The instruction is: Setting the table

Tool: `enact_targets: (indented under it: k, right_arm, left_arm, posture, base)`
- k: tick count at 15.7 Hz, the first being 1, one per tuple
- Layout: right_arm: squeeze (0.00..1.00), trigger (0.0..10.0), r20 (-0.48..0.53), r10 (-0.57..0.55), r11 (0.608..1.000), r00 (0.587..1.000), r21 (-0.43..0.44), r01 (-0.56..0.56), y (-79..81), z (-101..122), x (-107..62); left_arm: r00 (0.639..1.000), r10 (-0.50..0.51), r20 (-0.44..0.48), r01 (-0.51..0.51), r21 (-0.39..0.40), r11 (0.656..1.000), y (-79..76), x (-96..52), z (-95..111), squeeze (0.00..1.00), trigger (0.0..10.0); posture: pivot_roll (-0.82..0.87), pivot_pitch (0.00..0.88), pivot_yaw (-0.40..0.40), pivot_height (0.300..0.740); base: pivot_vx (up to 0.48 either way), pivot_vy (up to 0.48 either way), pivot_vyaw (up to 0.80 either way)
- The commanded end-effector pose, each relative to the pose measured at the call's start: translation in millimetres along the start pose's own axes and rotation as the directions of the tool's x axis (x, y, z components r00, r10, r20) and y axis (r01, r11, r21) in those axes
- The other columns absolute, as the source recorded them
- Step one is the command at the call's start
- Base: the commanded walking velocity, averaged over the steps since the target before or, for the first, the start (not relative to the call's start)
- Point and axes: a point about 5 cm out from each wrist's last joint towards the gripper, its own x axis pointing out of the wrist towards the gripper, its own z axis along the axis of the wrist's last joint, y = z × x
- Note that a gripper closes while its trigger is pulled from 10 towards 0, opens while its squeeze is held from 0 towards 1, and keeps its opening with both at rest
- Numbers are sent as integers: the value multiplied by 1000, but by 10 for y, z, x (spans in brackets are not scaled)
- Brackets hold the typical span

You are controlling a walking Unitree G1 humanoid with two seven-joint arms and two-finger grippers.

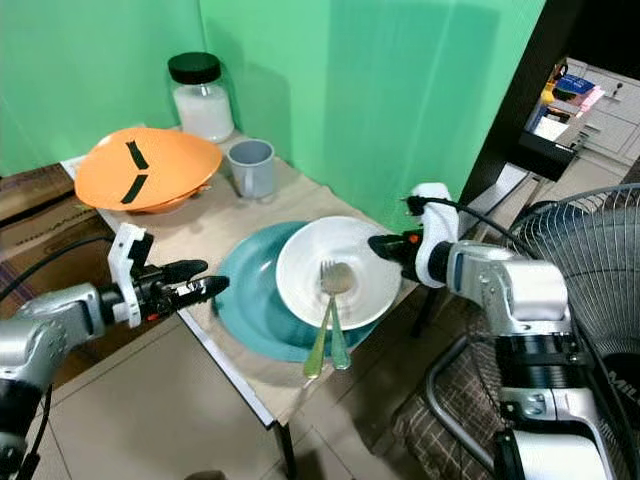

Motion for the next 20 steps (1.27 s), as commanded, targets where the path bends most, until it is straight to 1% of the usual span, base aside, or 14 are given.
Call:
enact_targets:
  k: [1, 3, 4, 5, 6, 7, 8, 9, 10, 12, 15, 17, 20]
  right_arm:
    - [0, 0, 45, -9, 1000, 999, 5, 9, -33, 145, -63]
    - [0, 0, 46, -12, 1000, 999, 7, 12, -36, 150, -66]
    - [0, 0, 46, -6, 1000, 999, 11, 5, -18, 142, -63]
    - [0, 0, 43, 2, 1000, 999, 13, -3, 6, 125, -52]
    - [0, 0, 38, 13, 1000, 999, 16, -14, 39, 106, -29]
    - [0, 0, 36, 19, 1000, 999, 17, -19, 54, 100, -20]
    - [0, 0, 36, 23, 1000, 999, 18, -24, 63, 99, -14]
    - [0, 0, 36, 24, 1000, 999, 18, -25, 67, 98, -12]
    - [0, 0, 35, 26, 999, 999, 20, -26, 76, 94, -9]
    - [0, 0, 33, 28, 999, 999, 22, -28, 85, 86, -8]
    - [0, 0, 32, 30, 999, 999, 25, -31, 97, 81, -11]
    - [0, 0, 33, 33, 999, 999, 26, -34, 103, 77, -21]
    - [0, 0, 39, 36, 999, 999, 36, -37, 105, 87, -32]
  left_arm:
    - [1000, -17, -16, 17, -1, 1000, 3, 45, 19, 0, 10000]
    - [999, -13, -35, 12, -31, 999, 30, 68, 4, 0, 10000]
    - [999, 2, -47, -5, -62, 998, 67, 97, -9, 0, 10000]
    - [998, 6, -56, -11, -80, 997, 89, 122, -23, 0, 8392]
    - [997, -2, -78, -5, -90, 996, 104, 166, -60, 0, 6118]
    - [996, -18, -91, 11, -80, 997, 95, 197, -80, 0, 5216]
    - [994, -51, -93, 44, -83, 996, 64, 239, -79, 0, 3804]
    - [993, -67, -92, 60, -85, 995, 48, 259, -74, 0, 3804]
    - [989, -108, -100, 99, -91, 991, 3, 326, -65, 0, 0]
    - [981, -151, -118, 140, -98, 985, -49, 419, -71, 0, 0]
    - [977, -173, -124, 156, -132, 979, -72, 500, -88, 0, 0]
    - [981, -153, -120, 133, -158, 978, -55, 537, -97, 0, 0]
    - [990, -82, -116, 60, -184, 981, 10, 552, -116, 0, 0]
  posture:
    - [56, 0, 7, 740]
    - [52, 0, 9, 740]
    - [52, 0, 9, 740]
    - [51, 0, 11, 740]
    - [51, 0, 10, 740]
    - [51, 0, 10, 740]
    - [48, 0, 13, 740]
    - [47, 0, 14, 740]
    - [44, 0, 16, 740]
    - [39, 0, 20, 740]
    - [34, 0, 23, 740]
    - [34, 0, 26, 740]
    - [33, 0, 29, 740]
  base:
    - [0, 0, 0]
    - [0, 0, 0]
    - [0, 0, 0]
    - [0, 0, 0]
    - [0, 0, 0]
    - [0, 0, 0]
    - [0, 0, 0]
    - [0, 0, 0]
    - [0, 0, 0]
    - [0, 0, 0]
    - [0, 0, 0]
    - [0, 0, 0]
    - [0, 0, 0]
